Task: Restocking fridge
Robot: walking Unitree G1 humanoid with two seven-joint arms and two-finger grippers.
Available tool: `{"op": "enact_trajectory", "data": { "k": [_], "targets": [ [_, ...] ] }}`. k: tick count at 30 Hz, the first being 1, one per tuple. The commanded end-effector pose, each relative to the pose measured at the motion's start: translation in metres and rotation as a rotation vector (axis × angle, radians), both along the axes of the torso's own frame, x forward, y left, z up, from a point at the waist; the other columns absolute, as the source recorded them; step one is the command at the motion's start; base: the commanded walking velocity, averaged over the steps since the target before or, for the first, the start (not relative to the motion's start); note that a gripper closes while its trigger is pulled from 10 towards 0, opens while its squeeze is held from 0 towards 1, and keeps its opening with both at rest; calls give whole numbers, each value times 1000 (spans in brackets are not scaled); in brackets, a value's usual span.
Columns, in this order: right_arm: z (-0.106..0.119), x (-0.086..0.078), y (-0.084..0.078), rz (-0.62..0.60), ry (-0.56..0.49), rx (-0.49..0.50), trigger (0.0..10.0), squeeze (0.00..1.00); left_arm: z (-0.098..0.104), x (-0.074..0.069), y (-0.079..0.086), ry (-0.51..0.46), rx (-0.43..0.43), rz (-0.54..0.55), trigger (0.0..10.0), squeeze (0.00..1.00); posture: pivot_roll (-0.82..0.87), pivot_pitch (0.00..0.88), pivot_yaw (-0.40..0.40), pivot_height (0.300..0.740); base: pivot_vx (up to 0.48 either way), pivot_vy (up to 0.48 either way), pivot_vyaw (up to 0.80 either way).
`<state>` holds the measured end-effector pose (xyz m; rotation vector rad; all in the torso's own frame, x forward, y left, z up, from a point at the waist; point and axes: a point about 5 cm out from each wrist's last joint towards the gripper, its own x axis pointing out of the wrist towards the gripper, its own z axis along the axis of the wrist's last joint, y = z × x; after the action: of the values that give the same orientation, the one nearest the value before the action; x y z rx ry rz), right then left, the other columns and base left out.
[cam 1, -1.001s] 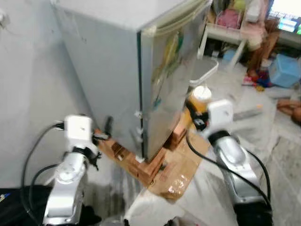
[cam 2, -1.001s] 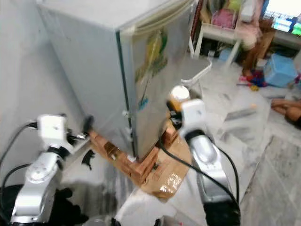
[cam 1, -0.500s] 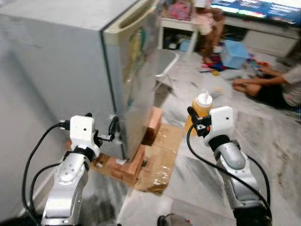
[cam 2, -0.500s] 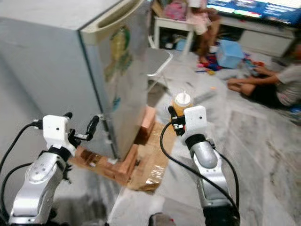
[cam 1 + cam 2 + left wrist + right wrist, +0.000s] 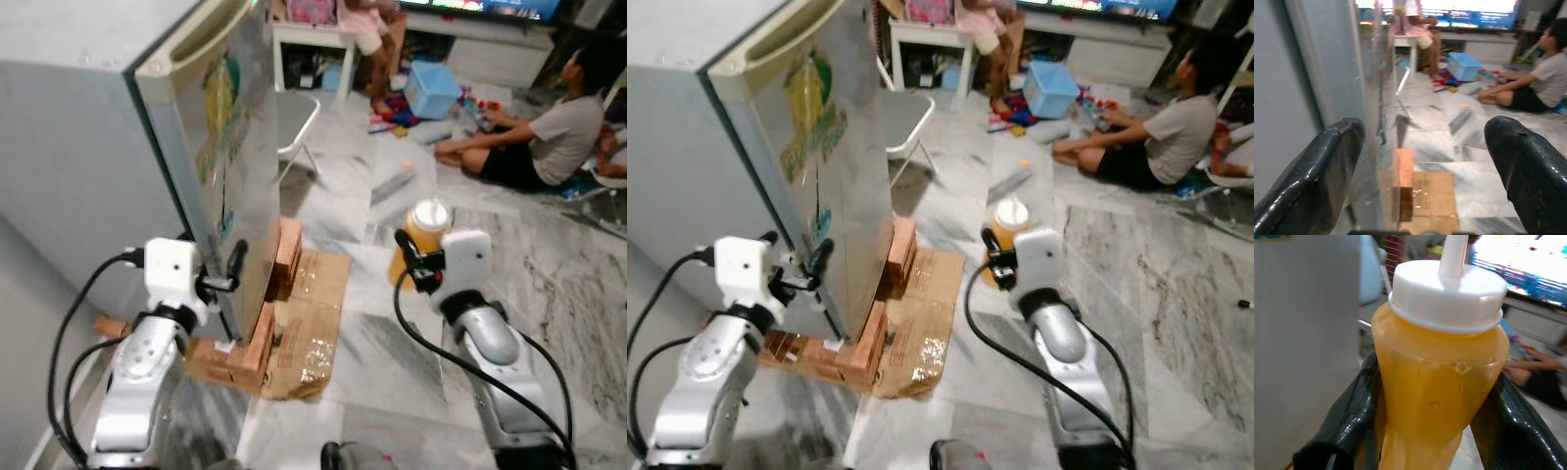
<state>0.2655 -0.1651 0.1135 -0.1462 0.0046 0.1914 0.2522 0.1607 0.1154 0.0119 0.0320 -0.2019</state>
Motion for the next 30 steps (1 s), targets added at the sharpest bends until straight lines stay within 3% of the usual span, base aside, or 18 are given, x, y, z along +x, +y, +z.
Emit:
{"op": "enact_trajectory", "data": {
  "k": [1,5,20,30],
  "targets": [
    [8,-2,1,3,-34,8,10000,0,2,0,2,-5,0,7,10000,0,36,0,-22,740,0,0,-800],
    [7,-6,-1,-2,-26,2,10000,0,1,0,1,-3,2,4,10000,0,31,0,-21,740,0,233,-800],
    [8,-5,1,4,-24,-2,10000,0,2,4,4,0,1,37,10000,0,35,0,-29,740,0,374,0],
    [8,-5,1,4,-24,-1,10000,0,0,3,5,-5,31,64,10000,0,36,0,-30,740,0,0,0]
  ]
}}
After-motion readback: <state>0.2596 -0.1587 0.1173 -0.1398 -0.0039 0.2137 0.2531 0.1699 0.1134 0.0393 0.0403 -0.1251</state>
